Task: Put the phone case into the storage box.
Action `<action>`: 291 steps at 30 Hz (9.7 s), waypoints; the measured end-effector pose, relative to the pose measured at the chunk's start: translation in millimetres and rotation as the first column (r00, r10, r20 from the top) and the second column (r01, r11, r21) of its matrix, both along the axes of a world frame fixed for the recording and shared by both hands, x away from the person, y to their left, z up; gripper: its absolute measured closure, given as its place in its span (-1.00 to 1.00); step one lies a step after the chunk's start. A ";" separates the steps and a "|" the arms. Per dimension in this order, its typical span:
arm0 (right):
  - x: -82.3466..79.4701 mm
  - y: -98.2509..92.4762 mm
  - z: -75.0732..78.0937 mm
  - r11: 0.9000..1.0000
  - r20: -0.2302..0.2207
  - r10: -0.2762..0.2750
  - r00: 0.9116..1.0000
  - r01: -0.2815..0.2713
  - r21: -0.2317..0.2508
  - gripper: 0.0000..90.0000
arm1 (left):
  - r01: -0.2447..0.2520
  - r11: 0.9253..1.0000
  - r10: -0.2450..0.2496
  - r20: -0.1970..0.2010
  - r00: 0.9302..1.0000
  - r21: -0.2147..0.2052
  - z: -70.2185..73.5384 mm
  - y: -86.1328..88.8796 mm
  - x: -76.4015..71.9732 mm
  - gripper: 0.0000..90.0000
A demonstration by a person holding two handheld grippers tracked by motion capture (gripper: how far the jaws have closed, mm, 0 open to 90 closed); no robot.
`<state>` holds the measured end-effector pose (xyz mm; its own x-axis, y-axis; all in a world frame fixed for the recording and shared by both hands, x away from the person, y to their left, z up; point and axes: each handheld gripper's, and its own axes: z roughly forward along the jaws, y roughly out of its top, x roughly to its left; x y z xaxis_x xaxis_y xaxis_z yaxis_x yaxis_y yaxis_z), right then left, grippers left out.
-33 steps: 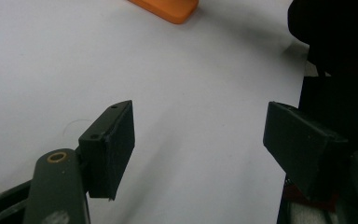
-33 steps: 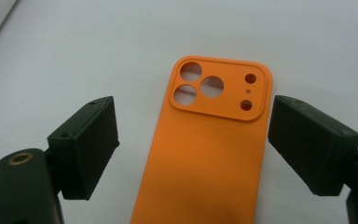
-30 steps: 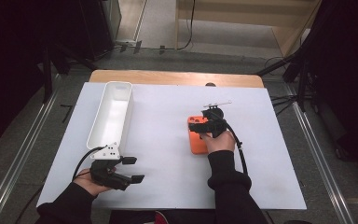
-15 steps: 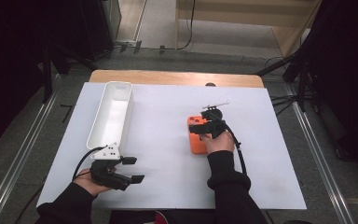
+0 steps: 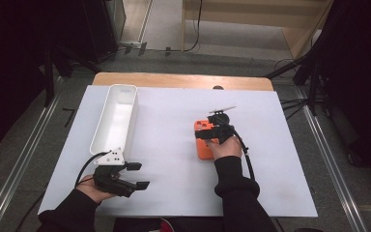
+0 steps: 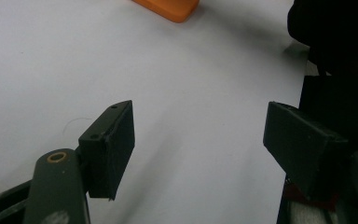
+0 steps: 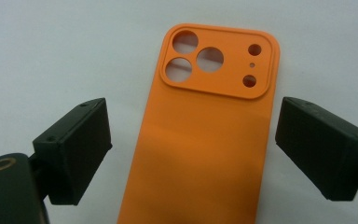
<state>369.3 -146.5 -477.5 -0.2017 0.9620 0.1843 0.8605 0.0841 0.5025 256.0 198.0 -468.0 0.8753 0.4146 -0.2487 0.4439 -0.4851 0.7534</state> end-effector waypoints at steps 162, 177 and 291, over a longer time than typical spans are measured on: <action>-26.4 -34.0 22.2 0.919 0.063 0.317 0.946 -0.323 0.225 -0.70 | -0.198 0.979 0.182 -0.216 0.959 -0.056 37.0 -67.1 70.8 -0.52; -32.4 -20.6 17.9 0.913 0.067 0.325 0.943 -0.331 0.237 -0.70 | -0.278 0.959 0.262 -0.195 0.945 -0.059 44.5 -79.8 94.2 -0.49; -58.2 45.2 3.5 0.914 0.202 0.099 0.974 -0.169 0.369 -0.70 | -0.512 0.838 0.444 -0.307 0.841 -0.189 35.3 -103.2 122.7 0.64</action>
